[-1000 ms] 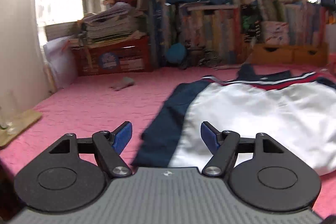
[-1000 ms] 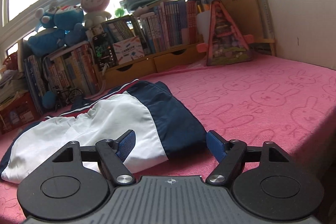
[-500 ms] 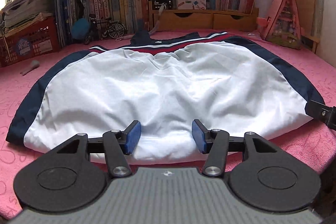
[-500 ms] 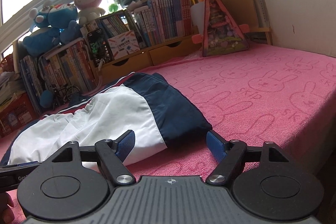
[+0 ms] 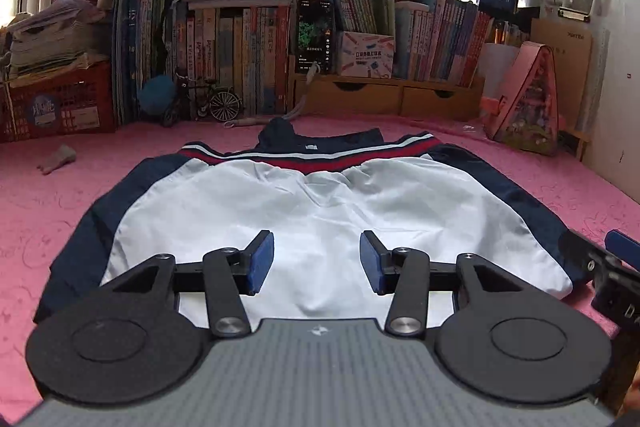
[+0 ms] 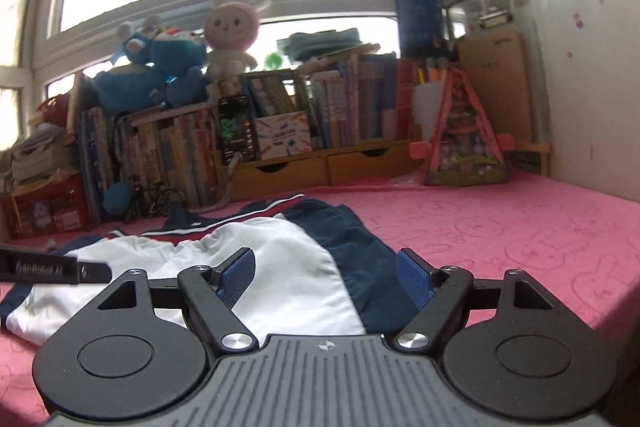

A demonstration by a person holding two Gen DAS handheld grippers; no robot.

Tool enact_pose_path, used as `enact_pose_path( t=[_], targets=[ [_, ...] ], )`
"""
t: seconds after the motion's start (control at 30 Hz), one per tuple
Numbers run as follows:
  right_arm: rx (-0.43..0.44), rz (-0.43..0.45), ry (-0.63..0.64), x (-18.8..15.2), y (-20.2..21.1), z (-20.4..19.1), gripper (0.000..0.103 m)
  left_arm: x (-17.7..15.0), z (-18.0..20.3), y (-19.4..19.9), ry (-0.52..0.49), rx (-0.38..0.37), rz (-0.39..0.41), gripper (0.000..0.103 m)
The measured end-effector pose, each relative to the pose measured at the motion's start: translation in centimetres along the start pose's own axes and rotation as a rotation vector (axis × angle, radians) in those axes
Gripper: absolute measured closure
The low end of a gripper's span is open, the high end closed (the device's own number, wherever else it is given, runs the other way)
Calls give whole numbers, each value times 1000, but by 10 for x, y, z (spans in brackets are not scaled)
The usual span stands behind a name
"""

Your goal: Fold clothes

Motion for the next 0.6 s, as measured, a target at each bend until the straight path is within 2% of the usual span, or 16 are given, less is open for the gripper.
enact_pose_path(
  t=[0.1,0.17,0.23,0.3,0.33,0.43,0.53,0.6],
  targets=[
    [116,-58,34,-7,-11,-46,37,14,-16,-14,51,-107,-110,62],
    [195,-113,52,-16,-18,-76,49,17,-18,-20,35,-142,-164,66],
    [224,-160,86,-25,-27,-98,53,16,-15,-21,-2,-177,-206,66],
    [224,-198,100,-33,-34,-110,62,13,-10,-21,-29,-217,-246,66],
    [217,-216,102,-36,-38,-113,70,10,-6,-22,-39,-235,-271,66],
    [190,-238,130,-42,-45,-120,71,1,4,-28,-77,-276,-347,66],
    [182,-244,131,-44,-46,-120,71,-10,13,-38,-129,-282,-415,65],
    [176,-247,131,-45,-46,-121,72,-14,16,-47,-149,-277,-442,69]
  ],
)
Point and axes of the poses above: each gripper's, at about its wrist camera, not at the fingertips, and y roughly against the way its jaws point, z to its right, x to its top, the point moved 5 cm from there along -y, roughly the way its jaws point, and after that the axes turned 4 degrees about x, right-handed, at the moved point
